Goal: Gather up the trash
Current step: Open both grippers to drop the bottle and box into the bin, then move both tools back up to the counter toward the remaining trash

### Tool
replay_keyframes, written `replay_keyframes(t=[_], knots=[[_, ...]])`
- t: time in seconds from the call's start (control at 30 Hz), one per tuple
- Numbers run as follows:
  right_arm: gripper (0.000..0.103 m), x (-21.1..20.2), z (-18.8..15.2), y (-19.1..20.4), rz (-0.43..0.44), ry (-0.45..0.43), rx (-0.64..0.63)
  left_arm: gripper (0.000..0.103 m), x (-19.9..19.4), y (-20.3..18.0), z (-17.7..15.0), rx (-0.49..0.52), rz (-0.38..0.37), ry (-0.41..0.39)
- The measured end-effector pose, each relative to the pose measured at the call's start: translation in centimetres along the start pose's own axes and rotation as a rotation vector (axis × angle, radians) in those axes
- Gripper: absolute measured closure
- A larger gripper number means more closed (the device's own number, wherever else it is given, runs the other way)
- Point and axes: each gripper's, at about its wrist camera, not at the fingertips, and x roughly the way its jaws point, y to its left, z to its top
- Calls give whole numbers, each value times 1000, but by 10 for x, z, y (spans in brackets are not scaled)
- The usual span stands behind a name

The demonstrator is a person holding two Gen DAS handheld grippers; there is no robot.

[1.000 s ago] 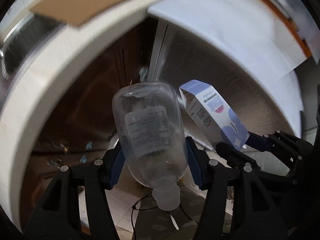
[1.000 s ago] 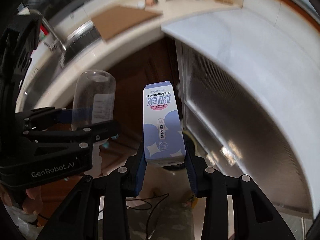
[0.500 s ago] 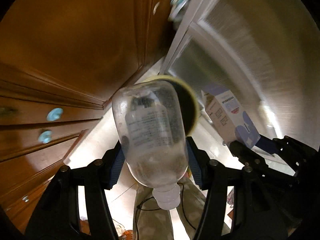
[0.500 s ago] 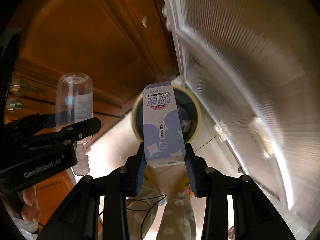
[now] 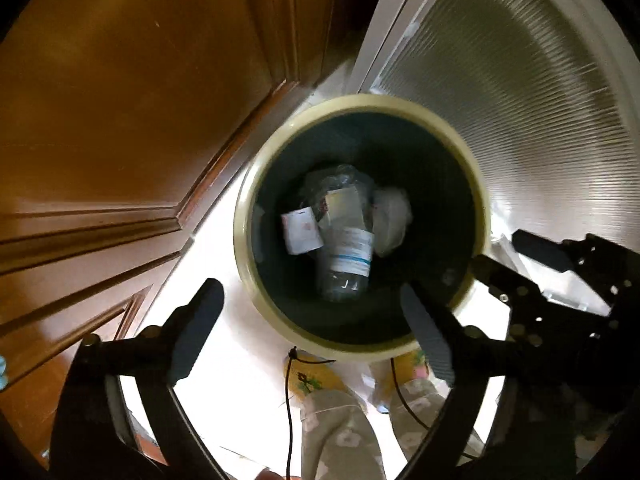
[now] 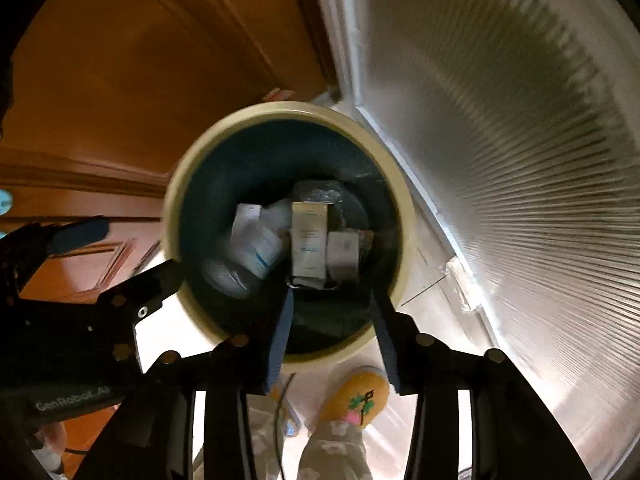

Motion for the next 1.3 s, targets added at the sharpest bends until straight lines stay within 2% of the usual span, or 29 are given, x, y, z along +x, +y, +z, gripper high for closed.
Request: replay_keyframes(t=[0.07,0.27,0.47,0.67,0.83,1.17,1.3], knots=[[52,0,6,-10,11,-8,12,12,2,2,-2,-2,-7,3],[52,-7,-1,-8,5,-33,10,12,-15,2,-3,22,-13,-32],[52,-48,1,-2,17,-61,29,12,-61,-2,-10,33,-12,-71],[52,-116,-11,11,26,-91,68,12,-139,-2,-27,0,-16,-113],[52,-189,-25,24,24,-131,72,12,-218,-6,-44,-12,-24,-158],[52,-347,-44,51,41,-235,96,12,-383,-10,-73,-11,-41,-279],[52,-416,-50,65,49,-301,99,12,-441,-8,-82,8,-67,-313]])
